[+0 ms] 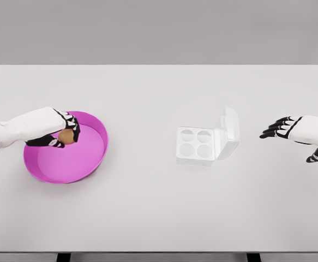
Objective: Pack egg into the box and close the box lid
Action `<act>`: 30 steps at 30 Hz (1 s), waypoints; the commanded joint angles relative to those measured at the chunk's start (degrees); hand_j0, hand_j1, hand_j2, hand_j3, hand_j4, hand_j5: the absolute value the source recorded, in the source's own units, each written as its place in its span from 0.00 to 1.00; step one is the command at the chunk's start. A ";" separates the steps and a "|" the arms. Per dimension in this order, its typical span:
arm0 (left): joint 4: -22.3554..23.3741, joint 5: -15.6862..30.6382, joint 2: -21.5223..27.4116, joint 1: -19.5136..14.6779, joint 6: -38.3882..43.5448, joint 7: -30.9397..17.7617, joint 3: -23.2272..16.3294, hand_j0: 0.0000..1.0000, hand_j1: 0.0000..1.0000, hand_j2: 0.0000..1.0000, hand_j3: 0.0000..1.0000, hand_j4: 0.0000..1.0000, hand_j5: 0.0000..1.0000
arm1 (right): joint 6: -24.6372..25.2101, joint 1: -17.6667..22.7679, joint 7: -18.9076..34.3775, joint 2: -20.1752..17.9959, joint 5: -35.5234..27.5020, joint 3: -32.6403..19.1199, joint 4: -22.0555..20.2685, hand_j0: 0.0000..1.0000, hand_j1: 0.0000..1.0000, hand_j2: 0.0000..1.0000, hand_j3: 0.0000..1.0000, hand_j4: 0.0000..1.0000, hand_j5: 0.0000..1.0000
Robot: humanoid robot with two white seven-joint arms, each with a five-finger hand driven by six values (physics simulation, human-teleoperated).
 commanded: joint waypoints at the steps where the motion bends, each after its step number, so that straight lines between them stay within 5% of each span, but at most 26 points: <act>1: -0.91 0.43 -0.54 -0.09 0.17 0.04 0.01 0.36 0.36 0.36 0.36 0.36 0.36 | 0.14 0.00 -0.02 -0.08 -0.30 -0.01 0.10 1.00 1.00 1.00 1.00 1.00 1.00; 30: -3.37 0.87 -9.68 -2.72 0.17 0.04 -0.08 0.36 0.36 0.36 0.36 0.36 0.36 | 0.14 0.35 -0.02 -0.17 -0.30 -0.01 -0.43 1.00 1.00 1.00 1.00 1.00 1.00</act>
